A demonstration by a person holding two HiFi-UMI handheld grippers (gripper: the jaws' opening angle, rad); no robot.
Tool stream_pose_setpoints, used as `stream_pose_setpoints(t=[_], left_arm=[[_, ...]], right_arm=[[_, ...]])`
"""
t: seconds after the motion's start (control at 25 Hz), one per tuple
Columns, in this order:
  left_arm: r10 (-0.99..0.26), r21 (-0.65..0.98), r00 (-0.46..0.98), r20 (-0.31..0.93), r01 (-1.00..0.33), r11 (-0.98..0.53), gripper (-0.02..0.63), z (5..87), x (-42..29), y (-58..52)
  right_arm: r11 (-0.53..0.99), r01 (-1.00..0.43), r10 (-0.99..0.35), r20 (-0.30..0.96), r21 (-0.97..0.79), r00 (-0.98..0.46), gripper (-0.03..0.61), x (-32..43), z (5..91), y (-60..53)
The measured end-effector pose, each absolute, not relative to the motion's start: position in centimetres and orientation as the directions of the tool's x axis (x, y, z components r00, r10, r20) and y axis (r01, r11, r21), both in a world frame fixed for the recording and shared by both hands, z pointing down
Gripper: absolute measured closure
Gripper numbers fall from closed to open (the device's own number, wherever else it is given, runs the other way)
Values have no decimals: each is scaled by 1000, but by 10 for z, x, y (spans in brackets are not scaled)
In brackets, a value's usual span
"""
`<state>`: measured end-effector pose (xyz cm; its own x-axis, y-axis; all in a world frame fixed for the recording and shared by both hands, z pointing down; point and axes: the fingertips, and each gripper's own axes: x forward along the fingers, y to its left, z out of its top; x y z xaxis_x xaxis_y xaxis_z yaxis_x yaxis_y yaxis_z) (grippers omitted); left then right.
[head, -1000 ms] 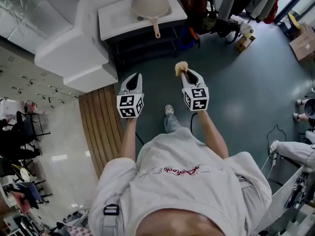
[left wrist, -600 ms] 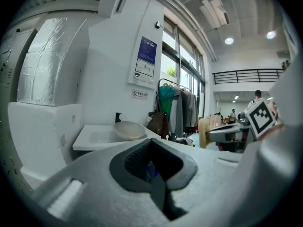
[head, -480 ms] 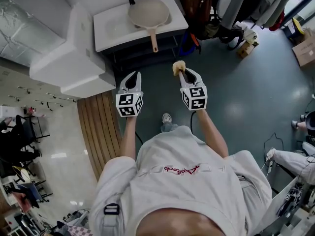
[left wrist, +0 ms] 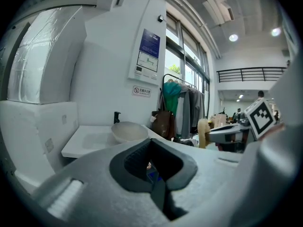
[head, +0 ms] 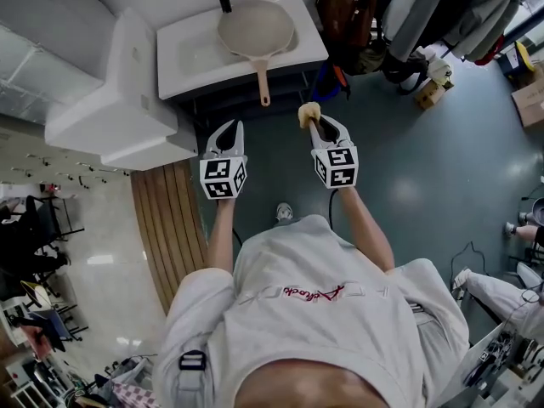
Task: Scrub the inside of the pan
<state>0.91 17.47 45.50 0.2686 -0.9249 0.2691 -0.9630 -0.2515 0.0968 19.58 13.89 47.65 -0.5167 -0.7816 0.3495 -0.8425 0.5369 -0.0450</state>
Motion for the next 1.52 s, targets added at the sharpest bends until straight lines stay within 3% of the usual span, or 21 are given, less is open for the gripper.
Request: stream_pose_setpoints(t=[0.84,1.52], left_arm=[[-922,111,234,307,-971,-209,614,482,-5,161],[-916,127,260,305,-964,-232,614,494,-20,87]], right_arm=[[582,-812,-742,377,-47,-554,512,179,497,117],[566,-823,-752,383,-41,-536,512,162,505,46]])
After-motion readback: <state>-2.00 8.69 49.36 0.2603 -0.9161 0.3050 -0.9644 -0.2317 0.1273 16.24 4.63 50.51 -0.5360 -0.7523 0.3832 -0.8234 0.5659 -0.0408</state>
